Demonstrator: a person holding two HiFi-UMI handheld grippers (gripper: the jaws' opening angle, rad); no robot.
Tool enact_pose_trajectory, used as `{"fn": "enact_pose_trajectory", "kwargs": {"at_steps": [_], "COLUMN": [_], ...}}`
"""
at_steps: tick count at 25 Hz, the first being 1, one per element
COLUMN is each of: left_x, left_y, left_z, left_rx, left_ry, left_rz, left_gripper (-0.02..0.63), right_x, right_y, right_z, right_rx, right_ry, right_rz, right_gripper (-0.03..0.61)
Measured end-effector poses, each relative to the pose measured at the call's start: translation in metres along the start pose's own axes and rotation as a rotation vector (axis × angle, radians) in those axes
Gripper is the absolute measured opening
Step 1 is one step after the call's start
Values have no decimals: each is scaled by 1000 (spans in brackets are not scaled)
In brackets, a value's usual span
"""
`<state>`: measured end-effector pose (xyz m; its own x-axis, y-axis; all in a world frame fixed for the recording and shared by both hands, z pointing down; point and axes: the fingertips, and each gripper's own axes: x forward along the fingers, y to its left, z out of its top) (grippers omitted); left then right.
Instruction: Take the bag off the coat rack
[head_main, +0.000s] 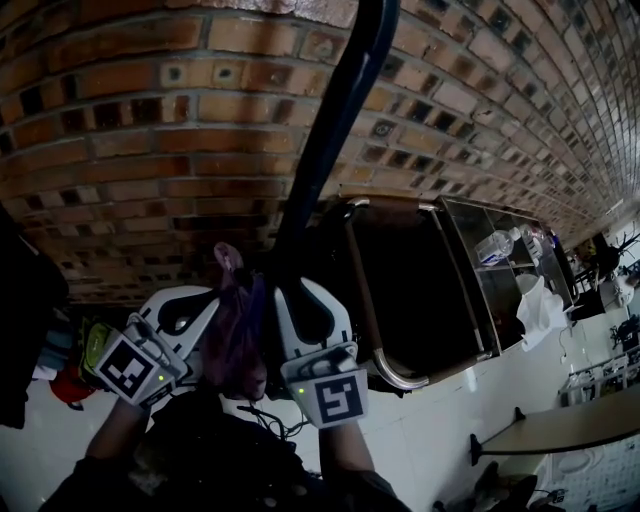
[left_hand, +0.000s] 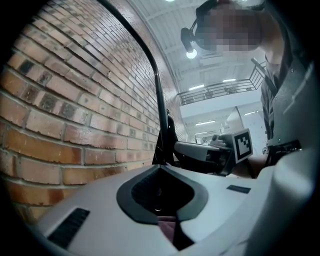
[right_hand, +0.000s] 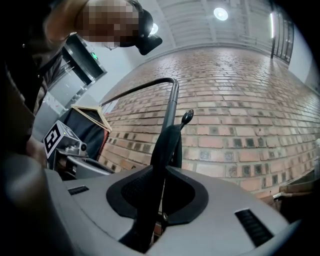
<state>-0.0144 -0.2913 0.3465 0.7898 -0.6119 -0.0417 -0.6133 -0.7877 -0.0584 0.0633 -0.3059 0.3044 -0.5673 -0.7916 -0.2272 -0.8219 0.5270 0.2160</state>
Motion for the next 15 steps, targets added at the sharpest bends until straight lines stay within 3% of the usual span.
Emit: {"fn": "enact_pose_trajectory", "kwargs": {"at_steps": [2, 4, 8, 15], "left_x": [3, 5, 6, 2], "left_y": [1, 1, 1, 1], "left_z": [-2, -4, -8, -10], "left_rx": [-4, -8, -14, -15], "left_ry": [2, 3, 11, 15], "left_rz": [-7, -13, -10, -2], "left_gripper": [18, 18, 18, 18], "right_x": [-2, -3, -5, -9], "right_y": [-4, -9, -11, -7], "right_z": [-1, 0, -1, -4], "right_rx": [60, 99, 53, 95], "right_ry": [10, 0, -12, -20], "right_rz": [-3, -1, -9, 25], "right_gripper": [67, 61, 60, 75]}}
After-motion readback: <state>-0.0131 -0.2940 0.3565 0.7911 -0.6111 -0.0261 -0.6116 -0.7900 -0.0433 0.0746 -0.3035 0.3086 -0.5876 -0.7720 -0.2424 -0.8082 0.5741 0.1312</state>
